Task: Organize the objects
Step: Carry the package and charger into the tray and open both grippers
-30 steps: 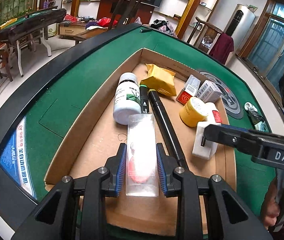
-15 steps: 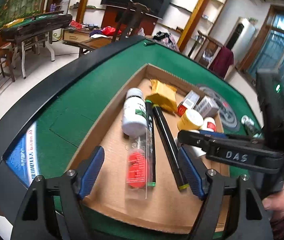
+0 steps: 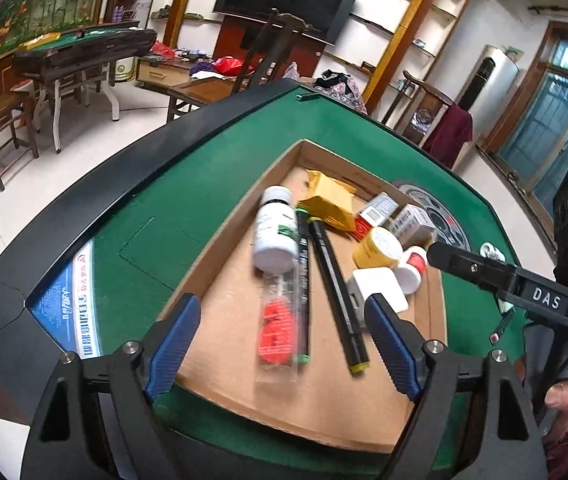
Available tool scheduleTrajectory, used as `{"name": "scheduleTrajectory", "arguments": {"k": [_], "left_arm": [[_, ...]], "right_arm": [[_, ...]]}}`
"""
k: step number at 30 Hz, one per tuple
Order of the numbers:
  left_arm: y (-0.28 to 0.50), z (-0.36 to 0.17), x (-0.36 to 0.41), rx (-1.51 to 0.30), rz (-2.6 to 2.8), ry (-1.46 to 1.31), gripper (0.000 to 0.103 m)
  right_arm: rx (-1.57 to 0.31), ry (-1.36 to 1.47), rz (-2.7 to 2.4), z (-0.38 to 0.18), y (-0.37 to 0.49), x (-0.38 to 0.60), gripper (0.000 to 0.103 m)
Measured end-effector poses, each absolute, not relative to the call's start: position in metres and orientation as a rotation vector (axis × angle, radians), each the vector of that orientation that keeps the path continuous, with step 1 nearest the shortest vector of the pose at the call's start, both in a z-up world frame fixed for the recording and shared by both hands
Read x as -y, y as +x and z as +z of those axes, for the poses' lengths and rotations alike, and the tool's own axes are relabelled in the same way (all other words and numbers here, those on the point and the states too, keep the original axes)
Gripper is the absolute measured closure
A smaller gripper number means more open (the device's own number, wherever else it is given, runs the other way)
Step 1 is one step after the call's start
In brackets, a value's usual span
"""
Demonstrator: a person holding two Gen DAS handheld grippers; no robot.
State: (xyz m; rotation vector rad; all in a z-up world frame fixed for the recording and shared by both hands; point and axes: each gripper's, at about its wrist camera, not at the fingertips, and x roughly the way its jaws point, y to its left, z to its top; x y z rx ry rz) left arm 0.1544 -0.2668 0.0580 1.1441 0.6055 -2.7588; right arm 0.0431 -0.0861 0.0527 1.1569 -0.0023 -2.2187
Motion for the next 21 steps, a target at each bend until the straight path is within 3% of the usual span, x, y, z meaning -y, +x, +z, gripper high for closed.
{"name": "scheduleTrajectory", "arguments": {"k": [21], "left_arm": [[0.134,0.081,0.153,-0.292,-2.904,1.249,0.019]], "right_arm": [[-0.345,0.874,-2.535,0.074,0.073,0.016,0.007]]}}
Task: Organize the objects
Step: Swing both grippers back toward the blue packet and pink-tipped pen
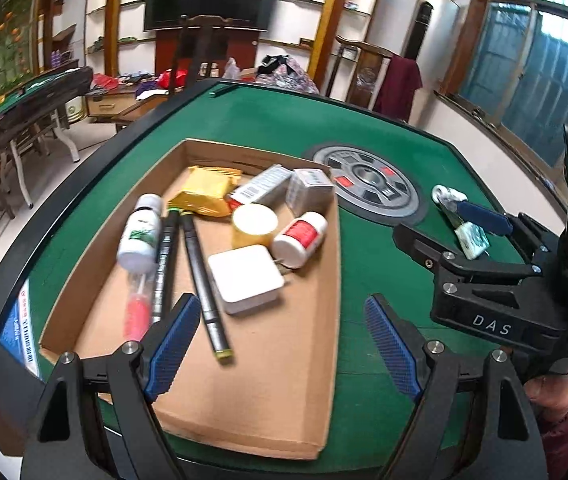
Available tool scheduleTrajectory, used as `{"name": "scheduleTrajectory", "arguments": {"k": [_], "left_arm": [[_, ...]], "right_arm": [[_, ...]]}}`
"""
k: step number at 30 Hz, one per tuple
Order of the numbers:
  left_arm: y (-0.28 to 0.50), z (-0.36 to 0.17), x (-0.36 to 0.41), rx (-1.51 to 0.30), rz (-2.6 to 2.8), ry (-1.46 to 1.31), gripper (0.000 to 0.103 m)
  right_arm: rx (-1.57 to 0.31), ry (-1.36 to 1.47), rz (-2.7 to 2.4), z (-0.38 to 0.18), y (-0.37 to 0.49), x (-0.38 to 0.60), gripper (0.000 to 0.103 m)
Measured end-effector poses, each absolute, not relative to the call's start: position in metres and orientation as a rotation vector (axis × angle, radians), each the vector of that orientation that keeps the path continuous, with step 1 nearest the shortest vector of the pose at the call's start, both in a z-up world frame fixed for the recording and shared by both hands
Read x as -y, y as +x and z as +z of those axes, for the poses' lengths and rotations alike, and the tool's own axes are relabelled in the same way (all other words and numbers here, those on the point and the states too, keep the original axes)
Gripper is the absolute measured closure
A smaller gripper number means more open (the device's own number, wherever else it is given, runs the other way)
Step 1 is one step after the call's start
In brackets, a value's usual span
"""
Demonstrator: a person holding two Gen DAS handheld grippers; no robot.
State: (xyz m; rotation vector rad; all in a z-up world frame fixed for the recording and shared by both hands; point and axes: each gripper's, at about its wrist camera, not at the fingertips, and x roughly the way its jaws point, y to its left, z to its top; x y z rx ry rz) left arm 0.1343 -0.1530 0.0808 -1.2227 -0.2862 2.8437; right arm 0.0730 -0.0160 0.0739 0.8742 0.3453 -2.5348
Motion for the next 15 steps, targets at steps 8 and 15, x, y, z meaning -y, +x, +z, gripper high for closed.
{"name": "scheduleTrajectory", "arguments": {"k": [8,15], "left_arm": [[0.13,0.082,0.136,0.227,2.829,-1.246,0.019],[0.119,0.086,0.123,0.182,2.82,-1.246,0.019]], "right_arm": [[-0.314,0.898,-2.557,0.074,0.068,-0.003,0.007],[-0.291,0.915,-2.577,0.073,0.064,-0.019,0.007]]}}
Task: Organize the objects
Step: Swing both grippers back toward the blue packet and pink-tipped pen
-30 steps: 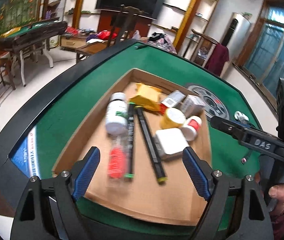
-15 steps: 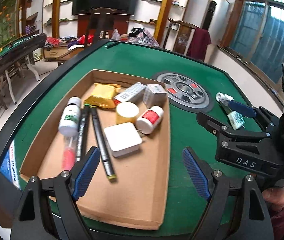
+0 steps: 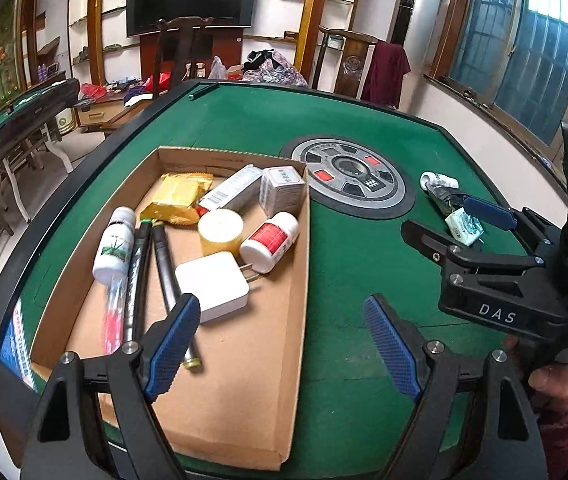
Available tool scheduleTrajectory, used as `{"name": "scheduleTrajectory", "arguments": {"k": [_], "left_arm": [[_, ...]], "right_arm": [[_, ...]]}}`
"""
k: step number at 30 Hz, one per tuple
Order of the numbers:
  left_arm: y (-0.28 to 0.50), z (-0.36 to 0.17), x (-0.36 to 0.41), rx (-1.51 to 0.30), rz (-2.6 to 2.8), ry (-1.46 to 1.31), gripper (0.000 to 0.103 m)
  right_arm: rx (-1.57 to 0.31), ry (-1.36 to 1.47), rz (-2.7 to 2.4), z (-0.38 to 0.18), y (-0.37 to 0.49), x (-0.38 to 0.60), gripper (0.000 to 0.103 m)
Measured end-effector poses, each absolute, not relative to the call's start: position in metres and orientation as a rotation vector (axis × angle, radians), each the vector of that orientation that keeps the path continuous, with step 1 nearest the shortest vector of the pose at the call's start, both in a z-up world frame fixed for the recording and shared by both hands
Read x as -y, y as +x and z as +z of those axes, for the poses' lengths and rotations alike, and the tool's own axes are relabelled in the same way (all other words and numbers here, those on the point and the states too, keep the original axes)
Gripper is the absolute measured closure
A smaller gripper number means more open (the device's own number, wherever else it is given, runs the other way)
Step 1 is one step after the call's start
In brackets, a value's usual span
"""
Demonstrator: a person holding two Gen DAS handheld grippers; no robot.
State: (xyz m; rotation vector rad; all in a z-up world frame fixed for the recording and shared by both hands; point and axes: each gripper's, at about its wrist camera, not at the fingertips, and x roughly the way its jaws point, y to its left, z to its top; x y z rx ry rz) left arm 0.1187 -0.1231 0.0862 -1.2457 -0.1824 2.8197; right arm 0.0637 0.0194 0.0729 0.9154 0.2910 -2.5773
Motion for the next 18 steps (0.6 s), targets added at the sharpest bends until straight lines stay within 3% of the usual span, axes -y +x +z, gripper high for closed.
{"name": "scheduleTrajectory", "arguments": {"k": [15,18], "left_arm": [[0.085,0.108,0.085,0.041,2.81,-1.16,0.019],[0.069,0.122,0.081,0.044,2.806,-1.11,0.019]], "right_arm": [[-0.276,0.977,-2.612,0.071,0.044,-0.052,0.007],[-0.164,0.992,-2.666,0.082,0.026,-0.084,0.007]]}}
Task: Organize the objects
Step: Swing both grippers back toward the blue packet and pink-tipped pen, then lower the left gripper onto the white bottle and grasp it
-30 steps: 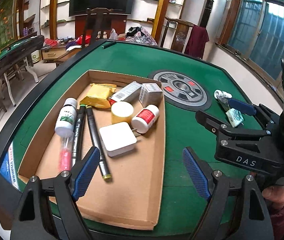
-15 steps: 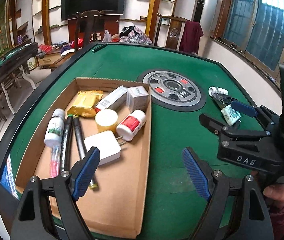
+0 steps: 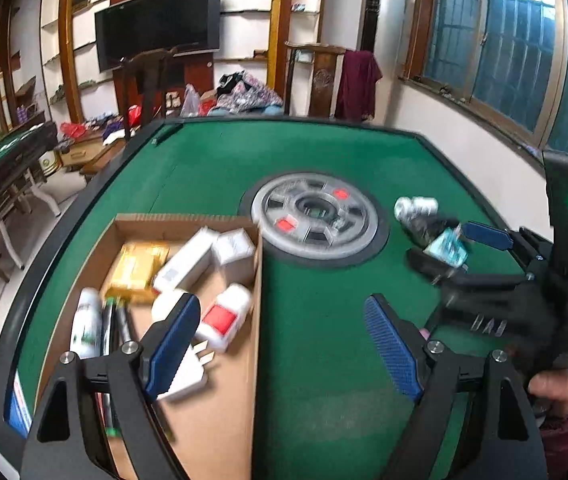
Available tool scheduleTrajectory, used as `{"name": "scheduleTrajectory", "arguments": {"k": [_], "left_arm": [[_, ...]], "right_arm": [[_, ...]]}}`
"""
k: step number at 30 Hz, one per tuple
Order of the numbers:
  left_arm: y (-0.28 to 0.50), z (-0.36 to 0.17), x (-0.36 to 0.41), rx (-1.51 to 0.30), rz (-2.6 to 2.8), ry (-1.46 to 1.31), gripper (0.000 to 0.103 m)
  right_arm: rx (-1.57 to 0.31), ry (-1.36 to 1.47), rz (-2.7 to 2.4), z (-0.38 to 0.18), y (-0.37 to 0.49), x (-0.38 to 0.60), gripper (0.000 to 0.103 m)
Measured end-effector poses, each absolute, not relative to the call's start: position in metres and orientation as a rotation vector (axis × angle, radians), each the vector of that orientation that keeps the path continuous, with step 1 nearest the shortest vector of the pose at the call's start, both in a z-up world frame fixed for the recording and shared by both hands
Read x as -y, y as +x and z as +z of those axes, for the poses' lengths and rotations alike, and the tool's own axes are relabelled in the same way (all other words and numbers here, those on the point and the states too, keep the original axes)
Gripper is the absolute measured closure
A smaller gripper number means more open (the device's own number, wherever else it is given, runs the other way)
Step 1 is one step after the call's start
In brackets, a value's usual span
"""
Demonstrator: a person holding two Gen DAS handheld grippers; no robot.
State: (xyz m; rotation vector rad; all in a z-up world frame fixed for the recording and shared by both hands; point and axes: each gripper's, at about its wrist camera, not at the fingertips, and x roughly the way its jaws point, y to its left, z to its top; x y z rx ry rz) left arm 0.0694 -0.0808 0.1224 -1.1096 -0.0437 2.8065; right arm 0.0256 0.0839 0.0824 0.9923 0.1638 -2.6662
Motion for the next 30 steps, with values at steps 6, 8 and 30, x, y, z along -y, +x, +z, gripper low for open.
{"name": "scheduleTrajectory", "arguments": {"k": [6,8,30], "left_arm": [[0.027,0.146,0.049,-0.004,2.757,-0.937,0.017],[0.005,0.14,0.029,-0.055,2.738,-0.946,0.017],[-0.144,0.048,-0.097,-0.038,2.533,-1.08,0.017]], "right_arm": [[0.263,1.073,-2.818,0.083,-0.019,-0.19,0.005],[0.352,1.095,-2.846,0.075,-0.026,-0.217,0.005],[0.804,1.255,-2.799,0.038,-0.041,-0.302,0.005]]}}
